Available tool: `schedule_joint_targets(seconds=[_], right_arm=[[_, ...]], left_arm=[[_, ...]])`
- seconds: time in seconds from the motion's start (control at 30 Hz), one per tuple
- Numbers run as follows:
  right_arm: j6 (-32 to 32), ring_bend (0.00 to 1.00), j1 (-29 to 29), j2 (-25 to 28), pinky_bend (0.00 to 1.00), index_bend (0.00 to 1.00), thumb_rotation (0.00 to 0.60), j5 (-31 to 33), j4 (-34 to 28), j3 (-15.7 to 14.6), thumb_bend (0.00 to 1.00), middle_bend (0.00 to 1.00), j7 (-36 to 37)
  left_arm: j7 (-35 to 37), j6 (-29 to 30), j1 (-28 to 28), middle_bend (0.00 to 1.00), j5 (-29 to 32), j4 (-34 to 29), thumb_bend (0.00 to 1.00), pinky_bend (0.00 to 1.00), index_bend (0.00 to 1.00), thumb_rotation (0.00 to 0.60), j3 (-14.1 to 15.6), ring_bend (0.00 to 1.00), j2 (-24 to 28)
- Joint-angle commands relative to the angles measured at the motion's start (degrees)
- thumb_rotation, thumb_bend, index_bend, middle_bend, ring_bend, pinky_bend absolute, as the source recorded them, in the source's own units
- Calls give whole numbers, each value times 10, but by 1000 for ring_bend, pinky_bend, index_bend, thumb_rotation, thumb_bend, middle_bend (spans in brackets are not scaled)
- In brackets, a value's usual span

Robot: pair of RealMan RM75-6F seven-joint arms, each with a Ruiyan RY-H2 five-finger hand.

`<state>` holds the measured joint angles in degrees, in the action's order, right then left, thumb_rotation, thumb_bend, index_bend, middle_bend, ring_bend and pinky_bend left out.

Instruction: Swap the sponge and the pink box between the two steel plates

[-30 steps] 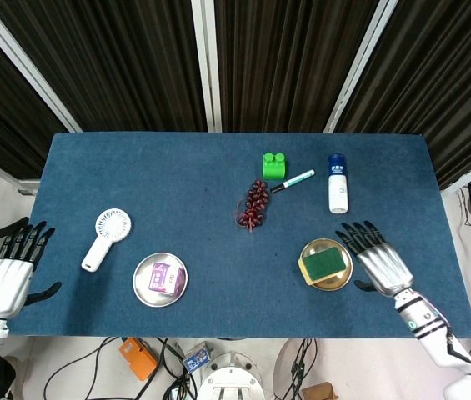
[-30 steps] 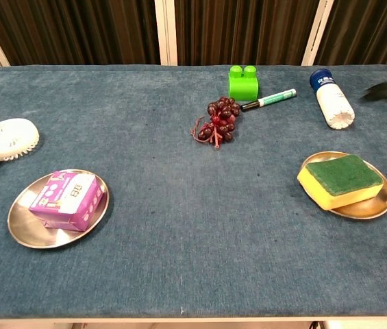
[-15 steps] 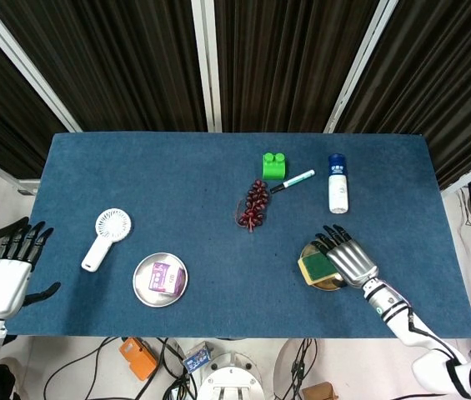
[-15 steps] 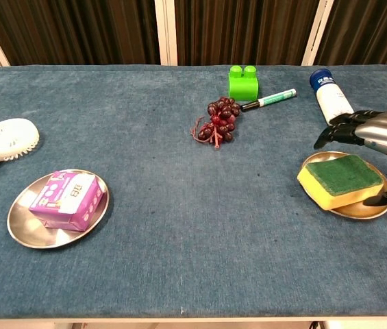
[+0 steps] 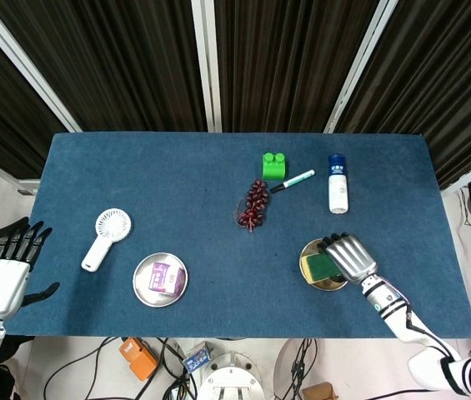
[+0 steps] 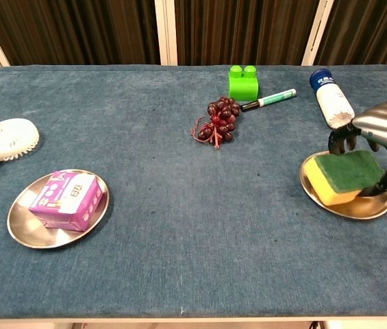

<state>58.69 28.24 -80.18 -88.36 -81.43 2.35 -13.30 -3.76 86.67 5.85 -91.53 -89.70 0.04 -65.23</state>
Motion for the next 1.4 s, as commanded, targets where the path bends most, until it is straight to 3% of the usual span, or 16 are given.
schedule_joint_targets(seconds=[0.03,0.23,0.43,0.73,0.8,0.87,0.97,1.0,1.1,1.17,1.4], right_arm=[[12,483,1,-1,573,689,600,-7,-1,3,318,533,12],[1,483,32,-2,573,686,600,9,-46,37,318,533,-7],[-59,482,103,-55,573,678,600,75,-76,96,318,533,-80],[-121,482,205,-173,572,634,600,224,-10,139,317,533,-227],[-125,460,222,-193,568,582,600,246,8,141,318,529,-246],[-128,416,239,-214,562,466,600,268,29,142,318,479,-264],[-139,269,258,-230,498,84,600,304,45,142,317,264,-279],[-140,210,262,-231,458,14,600,312,45,142,317,195,-282],[-130,71,266,-226,341,0,600,323,34,135,296,44,-289],[-115,20,261,-215,283,0,600,319,15,129,242,8,-286],[-60,0,211,-118,225,0,600,283,-105,92,199,0,-258]], left_arm=[[0,0,0,0,0,0,107,0,23,600,0,0,0],[-4,-8,3,0,-2,-3,107,0,23,600,3,0,1],[-8,-15,6,0,-3,-4,107,0,23,600,5,0,0],[1,-21,8,0,-1,-2,107,0,23,600,5,0,4],[2,-24,10,0,-1,-1,107,0,23,600,6,0,5],[3,-27,11,0,-2,-1,107,0,23,600,7,0,6],[5,-29,13,0,-3,-1,107,0,23,600,8,0,7],[6,-30,13,0,-4,-1,107,0,23,600,9,0,7],[7,-30,13,0,-8,-1,106,0,23,600,12,0,8],[6,-31,14,0,-11,0,106,0,23,600,14,0,8],[7,-53,24,0,-28,-1,107,0,23,600,27,0,6]])
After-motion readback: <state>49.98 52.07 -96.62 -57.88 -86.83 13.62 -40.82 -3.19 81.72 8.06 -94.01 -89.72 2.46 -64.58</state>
